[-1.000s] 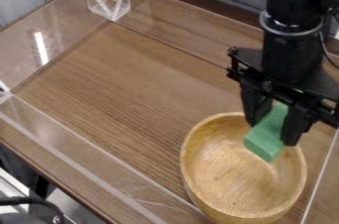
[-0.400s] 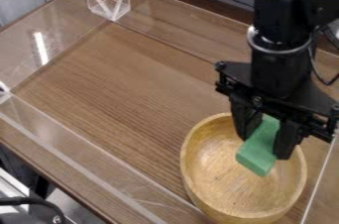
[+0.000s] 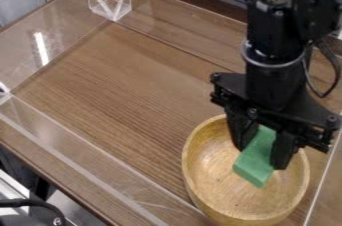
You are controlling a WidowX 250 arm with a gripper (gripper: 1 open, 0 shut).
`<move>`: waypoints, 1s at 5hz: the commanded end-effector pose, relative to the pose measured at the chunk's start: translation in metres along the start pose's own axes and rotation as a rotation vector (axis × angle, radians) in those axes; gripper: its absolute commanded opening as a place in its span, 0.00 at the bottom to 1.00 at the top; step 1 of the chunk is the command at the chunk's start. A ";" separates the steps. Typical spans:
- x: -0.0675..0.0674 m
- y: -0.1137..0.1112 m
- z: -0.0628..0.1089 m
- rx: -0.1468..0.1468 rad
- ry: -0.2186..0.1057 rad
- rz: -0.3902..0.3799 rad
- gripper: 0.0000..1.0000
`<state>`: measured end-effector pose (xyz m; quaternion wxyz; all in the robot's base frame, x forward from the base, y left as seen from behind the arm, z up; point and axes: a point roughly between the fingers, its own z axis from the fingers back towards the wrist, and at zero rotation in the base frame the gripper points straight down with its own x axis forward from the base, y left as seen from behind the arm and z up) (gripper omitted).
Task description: Put the green block in the brown bowl
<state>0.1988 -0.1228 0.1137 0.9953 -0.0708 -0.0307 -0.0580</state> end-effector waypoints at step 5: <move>-0.007 -0.003 0.014 -0.080 -0.064 0.020 0.00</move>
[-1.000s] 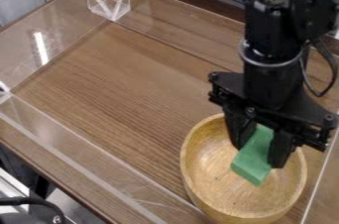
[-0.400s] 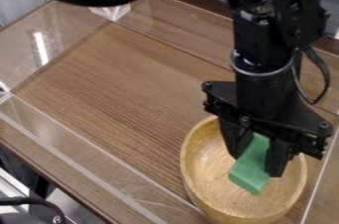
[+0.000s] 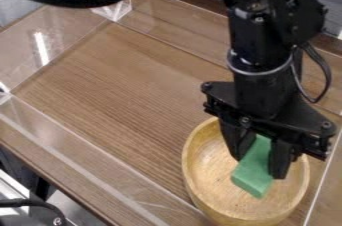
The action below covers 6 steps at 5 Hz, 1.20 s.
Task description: Put the green block in the brown bowl
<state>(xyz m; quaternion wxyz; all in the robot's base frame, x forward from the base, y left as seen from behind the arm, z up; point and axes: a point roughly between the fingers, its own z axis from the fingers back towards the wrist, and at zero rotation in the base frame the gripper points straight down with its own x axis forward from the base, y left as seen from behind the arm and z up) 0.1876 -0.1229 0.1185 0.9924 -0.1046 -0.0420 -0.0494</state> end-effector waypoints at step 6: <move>-0.002 -0.001 0.016 -0.049 -0.047 0.015 0.00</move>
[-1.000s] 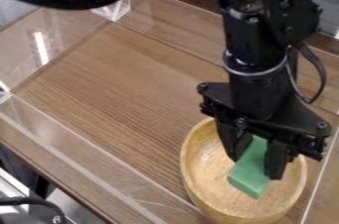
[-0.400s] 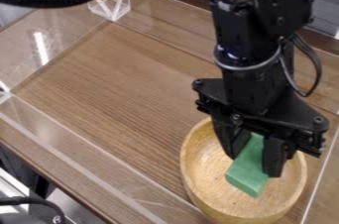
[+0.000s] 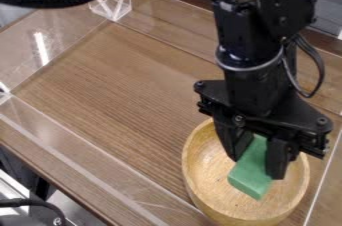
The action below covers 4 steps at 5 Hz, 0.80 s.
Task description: Put the green block in the brown bowl
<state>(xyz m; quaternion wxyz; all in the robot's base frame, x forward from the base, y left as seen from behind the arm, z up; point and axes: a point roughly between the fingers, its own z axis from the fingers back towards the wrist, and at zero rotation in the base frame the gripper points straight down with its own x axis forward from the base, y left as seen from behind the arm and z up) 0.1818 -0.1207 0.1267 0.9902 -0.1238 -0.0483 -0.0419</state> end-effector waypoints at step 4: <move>0.001 -0.005 0.005 -0.020 -0.020 0.026 0.00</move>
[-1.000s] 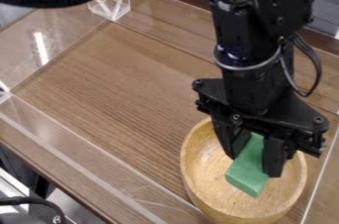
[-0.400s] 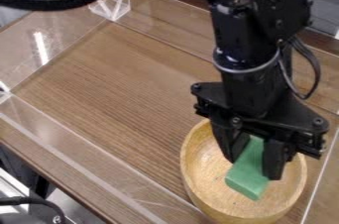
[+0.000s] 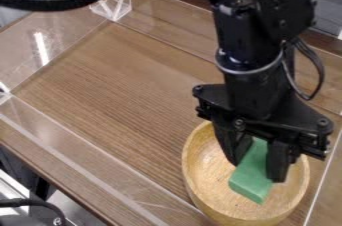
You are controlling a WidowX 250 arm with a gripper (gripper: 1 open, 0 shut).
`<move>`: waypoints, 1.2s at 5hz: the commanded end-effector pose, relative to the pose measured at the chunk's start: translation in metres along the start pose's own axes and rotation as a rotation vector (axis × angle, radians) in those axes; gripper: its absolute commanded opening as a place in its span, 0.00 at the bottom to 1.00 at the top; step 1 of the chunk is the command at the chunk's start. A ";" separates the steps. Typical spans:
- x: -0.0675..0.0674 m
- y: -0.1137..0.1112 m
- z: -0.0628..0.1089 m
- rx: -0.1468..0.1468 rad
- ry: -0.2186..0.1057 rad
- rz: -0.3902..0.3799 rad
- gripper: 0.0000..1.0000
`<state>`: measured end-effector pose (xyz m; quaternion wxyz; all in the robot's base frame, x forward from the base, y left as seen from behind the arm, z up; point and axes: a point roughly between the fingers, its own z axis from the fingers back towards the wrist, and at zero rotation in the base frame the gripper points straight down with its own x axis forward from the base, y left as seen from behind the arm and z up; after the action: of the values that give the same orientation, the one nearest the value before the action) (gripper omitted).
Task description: Put the green block in the brown bowl
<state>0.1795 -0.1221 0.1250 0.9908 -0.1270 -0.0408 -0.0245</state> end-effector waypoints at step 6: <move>-0.001 -0.005 0.001 -0.030 -0.006 0.032 0.00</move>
<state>0.1762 -0.1253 0.1228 0.9900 -0.1371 -0.0321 -0.0065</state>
